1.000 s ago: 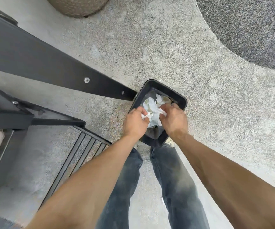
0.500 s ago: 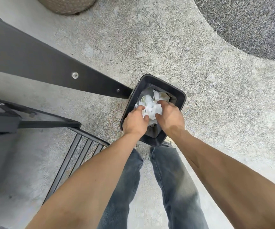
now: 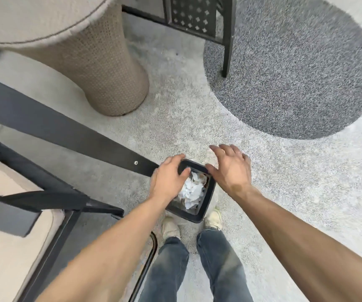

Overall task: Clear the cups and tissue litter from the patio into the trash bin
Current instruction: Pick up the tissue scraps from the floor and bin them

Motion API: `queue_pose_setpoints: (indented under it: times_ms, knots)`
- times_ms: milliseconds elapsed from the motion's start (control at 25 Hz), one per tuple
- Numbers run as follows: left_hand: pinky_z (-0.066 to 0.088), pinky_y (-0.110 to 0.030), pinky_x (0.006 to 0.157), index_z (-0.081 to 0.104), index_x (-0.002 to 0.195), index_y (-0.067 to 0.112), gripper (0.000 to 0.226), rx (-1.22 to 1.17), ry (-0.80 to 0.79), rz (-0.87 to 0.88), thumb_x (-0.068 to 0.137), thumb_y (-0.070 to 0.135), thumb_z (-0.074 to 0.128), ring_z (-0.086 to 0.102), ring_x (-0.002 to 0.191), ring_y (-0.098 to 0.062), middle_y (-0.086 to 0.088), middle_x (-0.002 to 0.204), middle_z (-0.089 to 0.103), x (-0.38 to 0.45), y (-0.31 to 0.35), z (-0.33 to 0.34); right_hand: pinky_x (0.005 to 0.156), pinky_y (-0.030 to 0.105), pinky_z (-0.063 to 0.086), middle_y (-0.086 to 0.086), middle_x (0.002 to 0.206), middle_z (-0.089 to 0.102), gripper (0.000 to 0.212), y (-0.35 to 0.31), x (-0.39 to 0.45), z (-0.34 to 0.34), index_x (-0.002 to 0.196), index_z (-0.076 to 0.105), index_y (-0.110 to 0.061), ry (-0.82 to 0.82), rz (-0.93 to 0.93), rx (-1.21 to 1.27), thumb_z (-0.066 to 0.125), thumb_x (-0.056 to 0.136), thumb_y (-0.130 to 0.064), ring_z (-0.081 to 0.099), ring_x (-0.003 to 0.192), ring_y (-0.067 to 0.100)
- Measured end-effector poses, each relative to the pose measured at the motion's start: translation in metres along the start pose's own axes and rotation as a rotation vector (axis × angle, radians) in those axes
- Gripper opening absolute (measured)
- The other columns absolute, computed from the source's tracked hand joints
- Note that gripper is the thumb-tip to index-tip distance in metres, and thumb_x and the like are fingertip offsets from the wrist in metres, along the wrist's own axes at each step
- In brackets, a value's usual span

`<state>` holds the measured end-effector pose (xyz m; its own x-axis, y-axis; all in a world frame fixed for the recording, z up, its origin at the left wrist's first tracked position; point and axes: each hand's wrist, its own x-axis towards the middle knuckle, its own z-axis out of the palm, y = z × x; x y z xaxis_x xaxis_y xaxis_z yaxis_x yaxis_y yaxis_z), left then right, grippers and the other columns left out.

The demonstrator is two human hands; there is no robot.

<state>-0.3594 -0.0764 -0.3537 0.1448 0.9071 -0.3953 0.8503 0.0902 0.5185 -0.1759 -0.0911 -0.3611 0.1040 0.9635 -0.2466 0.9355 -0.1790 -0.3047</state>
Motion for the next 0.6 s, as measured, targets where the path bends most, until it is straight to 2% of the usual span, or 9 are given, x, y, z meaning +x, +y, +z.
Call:
queue_pose_setpoints:
  times_ms: [200, 320, 440, 600]
  knots:
    - [0.03, -0.045, 0.114, 0.04, 0.145, 0.031, 0.06, 0.142, 0.106, 0.287, 0.091, 0.054, 0.055, 0.039, 0.137, -0.015, 0.005, 0.148, 0.045, -0.028, 0.071, -0.12, 0.114, 0.056, 0.012, -0.001, 0.155, 0.031, 0.066, -0.022, -0.026, -0.142, 0.142, 0.032, -0.039, 0.167, -0.012, -0.037, 0.046, 0.085, -0.067, 0.015, 0.146, 0.025]
    - [0.015, -0.046, 0.119, 0.033, 0.149, 0.035, 0.07, 0.249, 0.151, 0.402, 0.087, 0.065, 0.051, 0.021, 0.147, -0.017, 0.004, 0.158, 0.03, -0.048, 0.11, -0.175, 0.115, 0.057, 0.008, -0.003, 0.157, 0.025, 0.07, -0.028, -0.052, -0.213, 0.144, 0.027, -0.042, 0.284, 0.002, -0.058, 0.04, 0.083, -0.074, 0.008, 0.147, 0.023]
    - [0.002, -0.048, 0.121, 0.022, 0.15, 0.044, 0.08, 0.321, 0.166, 0.527, 0.081, 0.079, 0.04, 0.004, 0.15, -0.014, 0.007, 0.163, 0.013, -0.064, 0.148, -0.213, 0.114, 0.058, 0.004, -0.005, 0.159, 0.018, 0.075, -0.025, -0.083, -0.268, 0.145, 0.021, -0.046, 0.382, 0.053, -0.057, 0.032, 0.079, -0.08, 0.0, 0.148, 0.021]
    - [-0.002, -0.053, 0.12, 0.008, 0.149, 0.05, 0.089, 0.36, 0.164, 0.722, 0.072, 0.091, 0.025, -0.005, 0.15, -0.011, 0.011, 0.164, 0.002, -0.076, 0.213, -0.234, 0.115, 0.059, 0.001, -0.005, 0.16, 0.012, 0.08, -0.002, -0.126, -0.319, 0.145, 0.017, -0.048, 0.471, 0.165, -0.051, 0.026, 0.075, -0.084, -0.006, 0.147, 0.022]
